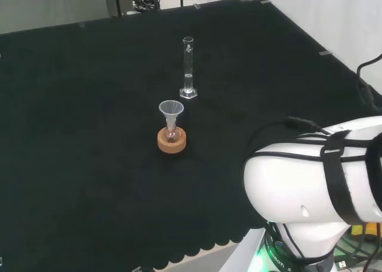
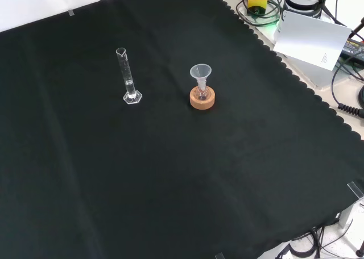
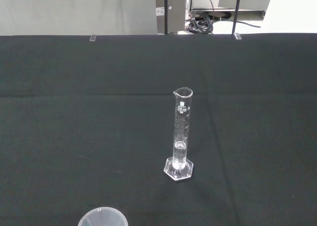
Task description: Pick up the graduated cylinder.
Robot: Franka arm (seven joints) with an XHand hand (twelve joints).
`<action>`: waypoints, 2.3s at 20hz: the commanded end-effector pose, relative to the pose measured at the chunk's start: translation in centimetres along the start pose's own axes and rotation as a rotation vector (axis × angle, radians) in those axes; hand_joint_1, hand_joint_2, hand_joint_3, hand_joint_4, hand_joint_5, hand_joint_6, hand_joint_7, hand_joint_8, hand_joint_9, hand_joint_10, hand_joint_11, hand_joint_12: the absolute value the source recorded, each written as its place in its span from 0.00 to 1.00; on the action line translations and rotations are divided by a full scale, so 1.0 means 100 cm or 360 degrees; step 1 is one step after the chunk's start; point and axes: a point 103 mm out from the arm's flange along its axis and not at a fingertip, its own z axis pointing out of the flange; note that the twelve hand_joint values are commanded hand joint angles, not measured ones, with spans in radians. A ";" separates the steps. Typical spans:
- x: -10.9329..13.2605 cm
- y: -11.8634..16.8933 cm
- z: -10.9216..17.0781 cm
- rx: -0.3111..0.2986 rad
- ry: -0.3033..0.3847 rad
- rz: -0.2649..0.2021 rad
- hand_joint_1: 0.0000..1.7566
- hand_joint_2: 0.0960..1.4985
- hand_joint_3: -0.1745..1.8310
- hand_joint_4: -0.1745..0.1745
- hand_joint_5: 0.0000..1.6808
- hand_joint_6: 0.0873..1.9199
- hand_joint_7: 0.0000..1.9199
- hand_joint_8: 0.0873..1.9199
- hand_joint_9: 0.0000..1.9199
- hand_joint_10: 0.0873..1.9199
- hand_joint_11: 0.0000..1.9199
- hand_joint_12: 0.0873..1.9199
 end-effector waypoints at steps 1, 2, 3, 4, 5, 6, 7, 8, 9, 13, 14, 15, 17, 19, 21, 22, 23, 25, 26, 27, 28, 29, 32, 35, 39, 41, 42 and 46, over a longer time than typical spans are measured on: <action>0.000 0.000 0.000 -0.0011 -0.0013 0.0001 0.06 0.72 0.37 0.46 0.07 0.05 0.00 0.19 0.08 0.29 0.05 0.66; 0.000 0.000 0.000 -0.0010 -0.0011 0.0003 0.05 0.75 0.33 0.46 0.09 0.02 0.00 0.18 0.07 0.29 0.05 0.68; -0.001 0.000 -0.001 -0.0009 -0.0009 0.0007 0.04 0.77 0.30 0.46 0.10 0.00 0.00 0.17 0.07 0.29 0.04 0.69; -0.001 0.000 0.000 -0.0007 -0.0009 0.0011 0.04 0.79 0.28 0.46 0.10 0.00 0.00 0.17 0.07 0.29 0.04 0.69; -0.002 0.001 0.000 -0.0006 -0.0009 0.0015 0.04 0.79 0.27 0.46 0.11 0.00 0.00 0.17 0.07 0.29 0.04 0.69; -0.003 0.001 0.000 -0.0007 -0.0009 0.0019 0.04 0.80 0.27 0.46 0.11 0.00 0.00 0.17 0.07 0.29 0.04 0.69; -0.003 0.002 0.001 -0.0009 -0.0009 0.0026 0.03 0.80 0.27 0.46 0.11 0.00 0.00 0.17 0.07 0.29 0.04 0.69; -0.003 0.003 0.003 -0.0008 -0.0008 0.0031 0.04 0.80 0.26 0.46 0.11 0.00 0.00 0.17 0.07 0.29 0.04 0.69; -0.004 0.005 0.005 -0.0009 -0.0008 0.0038 0.04 0.80 0.26 0.46 0.11 0.00 0.00 0.17 0.07 0.29 0.04 0.69; -0.009 0.011 0.016 -0.0003 0.0001 0.0076 0.04 0.80 0.26 0.46 0.11 0.00 0.00 0.17 0.07 0.29 0.04 0.69; -0.011 0.013 0.019 -0.0002 0.0006 0.0084 0.04 0.80 0.26 0.46 0.11 0.00 0.00 0.17 0.07 0.29 0.04 0.69; -0.015 0.015 0.024 0.0005 0.0006 0.0092 0.04 0.80 0.26 0.46 0.11 0.00 0.00 0.17 0.08 0.29 0.04 0.69; -0.022 0.020 0.033 0.0012 0.0017 0.0100 0.05 0.80 0.25 0.45 0.11 0.00 0.00 0.17 0.08 0.29 0.04 0.70; -0.028 0.027 0.044 0.0009 0.0036 0.0094 0.05 0.80 0.25 0.45 0.11 0.00 0.00 0.18 0.08 0.29 0.04 0.70; -0.036 0.039 0.061 -0.0016 0.0060 0.0085 0.07 0.79 0.25 0.44 0.12 0.00 0.01 0.19 0.09 0.30 0.04 0.70; -0.040 0.046 0.071 -0.0016 0.0085 0.0080 0.09 0.78 0.24 0.43 0.13 0.00 0.02 0.19 0.10 0.30 0.05 0.70; -0.042 0.052 0.080 -0.0014 0.0105 0.0072 0.10 0.78 0.24 0.42 0.14 0.00 0.03 0.20 0.11 0.30 0.05 0.70; -0.046 0.067 0.100 0.0002 0.0143 0.0044 0.13 0.77 0.23 0.40 0.16 0.00 0.03 0.21 0.12 0.30 0.06 0.70; -0.049 0.077 0.111 0.0008 0.0169 0.0033 0.15 0.76 0.23 0.40 0.16 0.00 0.04 0.21 0.12 0.30 0.06 0.70; -0.052 0.086 0.120 0.0006 0.0198 0.0021 0.15 0.76 0.23 0.40 0.16 0.00 0.04 0.22 0.12 0.30 0.07 0.70; -0.055 0.094 0.129 0.0006 0.0227 0.0008 0.16 0.76 0.23 0.39 0.16 0.00 0.04 0.22 0.13 0.30 0.07 0.70; -0.058 0.103 0.138 0.0001 0.0255 -0.0004 0.17 0.75 0.23 0.39 0.16 0.00 0.04 0.22 0.13 0.30 0.07 0.70; -0.069 0.128 0.164 0.0004 0.0305 -0.0044 0.18 0.74 0.23 0.39 0.16 0.00 0.05 0.23 0.14 0.31 0.07 0.70; -0.076 0.150 0.184 0.0011 0.0346 -0.0086 0.20 0.71 0.22 0.39 0.16 0.00 0.06 0.25 0.15 0.31 0.07 0.70; -0.079 0.175 0.211 0.0029 0.0397 -0.0130 0.22 0.69 0.22 0.39 0.16 0.00 0.06 0.26 0.15 0.31 0.08 0.70; -0.078 0.184 0.223 0.0037 0.0424 -0.0139 0.23 0.69 0.22 0.39 0.17 0.00 0.06 0.26 0.16 0.31 0.08 0.69; -0.078 0.187 0.229 0.0040 0.0440 -0.0143 0.24 0.69 0.22 0.39 0.17 0.00 0.06 0.27 0.16 0.31 0.08 0.69; -0.077 0.201 0.251 0.0040 0.0501 -0.0157 0.25 0.68 0.22 0.39 0.16 0.00 0.06 0.27 0.15 0.30 0.08 0.69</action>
